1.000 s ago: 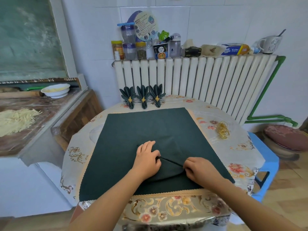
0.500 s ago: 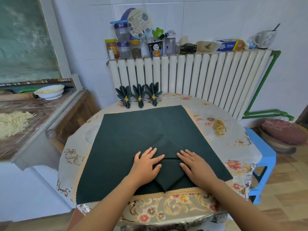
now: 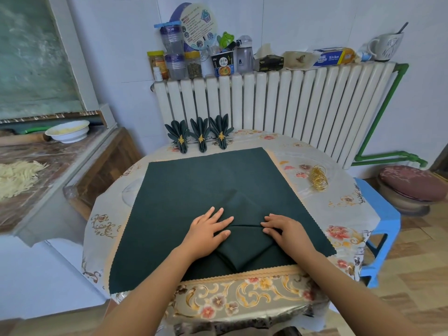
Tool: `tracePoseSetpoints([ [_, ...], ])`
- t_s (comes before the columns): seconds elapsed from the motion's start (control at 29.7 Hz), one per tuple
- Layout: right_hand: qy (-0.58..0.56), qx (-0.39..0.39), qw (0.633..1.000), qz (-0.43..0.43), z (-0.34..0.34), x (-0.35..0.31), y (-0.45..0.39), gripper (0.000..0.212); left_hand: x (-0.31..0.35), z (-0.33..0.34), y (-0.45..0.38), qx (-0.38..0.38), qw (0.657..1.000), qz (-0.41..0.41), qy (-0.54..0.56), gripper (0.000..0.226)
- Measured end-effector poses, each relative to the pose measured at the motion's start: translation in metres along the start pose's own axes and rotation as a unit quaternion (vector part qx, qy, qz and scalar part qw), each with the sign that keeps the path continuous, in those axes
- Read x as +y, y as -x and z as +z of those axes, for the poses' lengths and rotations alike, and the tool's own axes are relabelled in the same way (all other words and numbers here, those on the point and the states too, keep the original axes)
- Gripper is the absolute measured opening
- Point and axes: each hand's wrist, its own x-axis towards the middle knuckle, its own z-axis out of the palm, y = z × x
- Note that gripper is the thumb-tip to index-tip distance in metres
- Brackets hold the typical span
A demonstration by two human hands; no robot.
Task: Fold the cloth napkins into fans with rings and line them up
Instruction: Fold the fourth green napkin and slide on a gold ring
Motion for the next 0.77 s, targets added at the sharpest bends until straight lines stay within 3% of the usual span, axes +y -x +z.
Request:
tracePoseSetpoints([
  [0.13, 0.019, 0.024, 0.999, -0.009, -0.001, -0.003, -0.007, 0.008, 0.001, -0.002, 0.001, -0.013, 1.000, -0.008, -0.007, 0.044],
  [0.27, 0.037, 0.039, 0.998, -0.021, -0.001, -0.007, -0.009, 0.010, 0.004, 0.000, 0.004, 0.007, 0.999, -0.014, -0.039, 0.045],
  [0.37, 0.041, 0.045, 0.998, -0.036, 0.001, -0.005, -0.009, 0.008, 0.010, -0.002, 0.006, 0.048, 0.992, -0.013, -0.114, 0.048],
  [0.47, 0.041, 0.043, 0.997, -0.045, 0.001, -0.005, -0.009, 0.008, 0.020, -0.002, 0.007, 0.097, 0.984, 0.044, -0.144, 0.050],
  [0.54, 0.051, 0.050, 0.996, -0.053, 0.003, -0.003, -0.010, 0.008, 0.022, 0.004, 0.009, 0.053, 0.992, 0.051, -0.102, 0.053],
  [0.64, 0.081, 0.044, 0.994, -0.064, 0.006, -0.003, -0.008, 0.004, 0.015, 0.013, 0.010, 0.006, 0.994, 0.024, -0.104, 0.076],
  [0.77, 0.052, 0.022, 0.993, -0.102, 0.002, 0.002, -0.003, 0.011, 0.014, 0.014, 0.008, 0.001, 0.994, 0.020, -0.106, 0.060],
])
